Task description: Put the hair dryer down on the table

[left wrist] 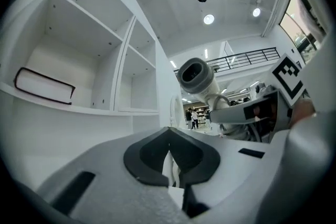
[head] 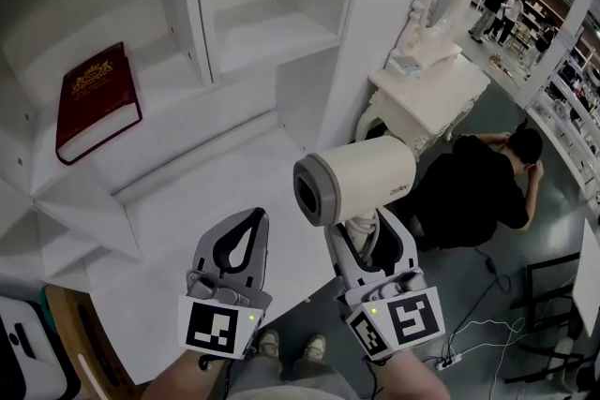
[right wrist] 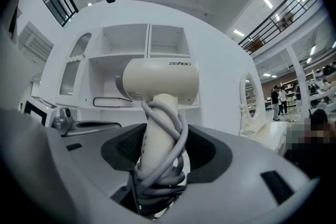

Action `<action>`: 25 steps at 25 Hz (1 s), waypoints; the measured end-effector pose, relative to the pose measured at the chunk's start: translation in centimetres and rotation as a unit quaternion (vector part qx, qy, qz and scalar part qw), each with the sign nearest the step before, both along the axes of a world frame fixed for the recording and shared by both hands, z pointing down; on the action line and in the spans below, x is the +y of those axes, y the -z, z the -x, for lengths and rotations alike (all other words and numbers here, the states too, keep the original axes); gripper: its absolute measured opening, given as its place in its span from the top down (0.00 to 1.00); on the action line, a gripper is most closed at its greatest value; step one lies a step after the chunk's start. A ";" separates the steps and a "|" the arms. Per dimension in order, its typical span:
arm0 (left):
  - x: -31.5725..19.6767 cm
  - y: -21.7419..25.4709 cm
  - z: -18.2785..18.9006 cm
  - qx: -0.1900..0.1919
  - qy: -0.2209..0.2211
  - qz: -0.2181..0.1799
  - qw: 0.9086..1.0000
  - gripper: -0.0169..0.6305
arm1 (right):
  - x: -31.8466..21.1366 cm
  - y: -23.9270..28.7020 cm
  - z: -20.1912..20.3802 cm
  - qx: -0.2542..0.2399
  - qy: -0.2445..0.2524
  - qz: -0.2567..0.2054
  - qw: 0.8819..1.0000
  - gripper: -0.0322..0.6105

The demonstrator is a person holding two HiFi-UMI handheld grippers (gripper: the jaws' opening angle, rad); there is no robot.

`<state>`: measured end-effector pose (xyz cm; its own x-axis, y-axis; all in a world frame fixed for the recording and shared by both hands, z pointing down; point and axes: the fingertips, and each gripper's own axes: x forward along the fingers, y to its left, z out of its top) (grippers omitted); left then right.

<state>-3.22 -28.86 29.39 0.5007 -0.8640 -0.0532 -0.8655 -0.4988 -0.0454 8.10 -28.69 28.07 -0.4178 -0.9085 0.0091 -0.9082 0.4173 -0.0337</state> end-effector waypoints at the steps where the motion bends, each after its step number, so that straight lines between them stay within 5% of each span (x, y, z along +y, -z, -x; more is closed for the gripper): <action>1: -0.9 0.0 -0.1 -0.001 -0.001 -0.005 1.000 0.95 | -1.4 -0.7 0.0 0.008 -0.001 0.006 1.000 0.60; 5: -5.1 -1.8 -0.6 -0.016 0.002 -0.014 1.000 0.95 | -6.6 -4.6 0.0 0.021 -0.005 0.043 0.999 0.60; 10: -9.8 -7.2 -1.3 0.010 0.004 -0.009 1.000 0.95 | -12.1 -11.9 -0.4 0.029 -0.015 0.103 0.994 0.60; 25: -17.2 -30.7 -4.6 -0.002 -0.001 0.123 0.992 0.95 | -18.4 -36.9 -2.5 0.057 -0.038 0.298 0.952 0.60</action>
